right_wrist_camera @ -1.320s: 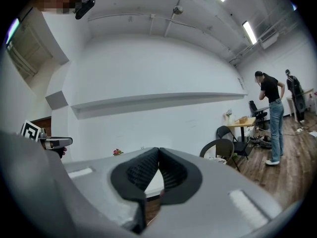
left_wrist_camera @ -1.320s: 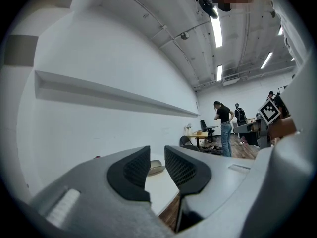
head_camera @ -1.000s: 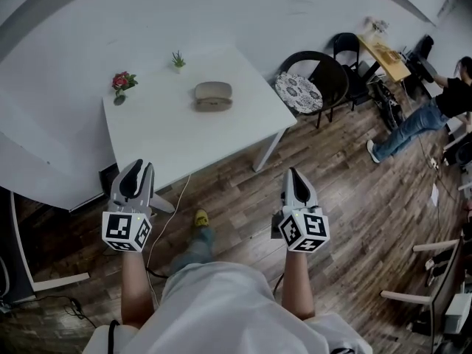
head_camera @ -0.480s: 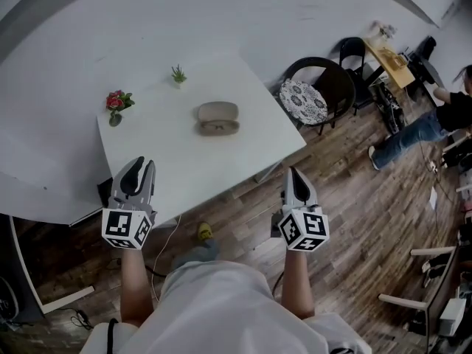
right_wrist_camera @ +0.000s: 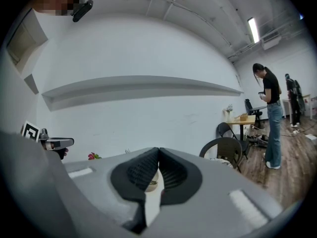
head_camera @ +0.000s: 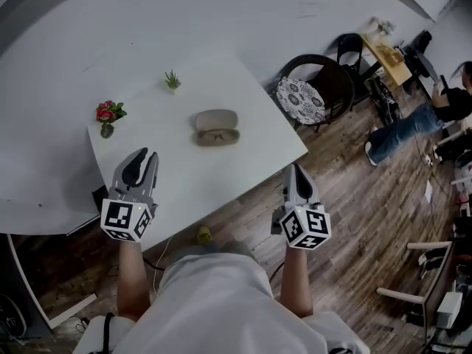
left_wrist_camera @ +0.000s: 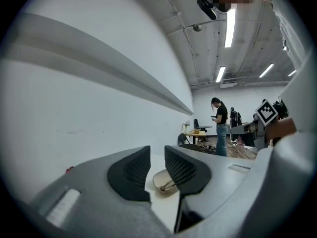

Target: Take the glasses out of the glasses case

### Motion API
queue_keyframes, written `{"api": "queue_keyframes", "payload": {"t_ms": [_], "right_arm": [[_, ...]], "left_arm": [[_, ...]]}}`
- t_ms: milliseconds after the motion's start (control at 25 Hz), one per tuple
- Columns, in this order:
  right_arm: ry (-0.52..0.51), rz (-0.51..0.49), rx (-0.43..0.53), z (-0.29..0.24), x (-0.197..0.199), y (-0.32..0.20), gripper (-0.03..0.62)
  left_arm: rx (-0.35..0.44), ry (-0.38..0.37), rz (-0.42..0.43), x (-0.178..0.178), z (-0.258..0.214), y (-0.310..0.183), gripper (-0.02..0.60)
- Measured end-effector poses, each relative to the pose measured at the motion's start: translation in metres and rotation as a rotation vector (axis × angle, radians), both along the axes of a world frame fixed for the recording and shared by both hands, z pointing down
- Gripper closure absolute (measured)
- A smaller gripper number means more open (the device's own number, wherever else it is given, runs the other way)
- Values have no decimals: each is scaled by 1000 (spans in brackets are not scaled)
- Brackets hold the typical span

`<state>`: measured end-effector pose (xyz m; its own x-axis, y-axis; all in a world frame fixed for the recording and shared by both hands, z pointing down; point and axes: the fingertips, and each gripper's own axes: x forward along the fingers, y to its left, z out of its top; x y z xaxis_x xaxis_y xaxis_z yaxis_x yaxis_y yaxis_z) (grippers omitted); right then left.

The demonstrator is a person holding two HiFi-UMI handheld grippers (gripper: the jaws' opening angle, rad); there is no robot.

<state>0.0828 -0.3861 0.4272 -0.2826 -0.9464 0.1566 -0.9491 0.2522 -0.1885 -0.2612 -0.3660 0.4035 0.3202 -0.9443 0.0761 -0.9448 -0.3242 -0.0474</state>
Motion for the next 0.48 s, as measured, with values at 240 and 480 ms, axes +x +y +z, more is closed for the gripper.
{"api": "queue_keyframes", "payload": {"t_ms": [240, 480], "right_arm": [[0, 25, -10, 5, 5, -8, 591], [-16, 23, -8, 3, 10, -24, 591]], "left_arm": [[-7, -6, 35, 7, 4, -17, 494], [-23, -16, 44, 15, 3, -32, 494]]}}
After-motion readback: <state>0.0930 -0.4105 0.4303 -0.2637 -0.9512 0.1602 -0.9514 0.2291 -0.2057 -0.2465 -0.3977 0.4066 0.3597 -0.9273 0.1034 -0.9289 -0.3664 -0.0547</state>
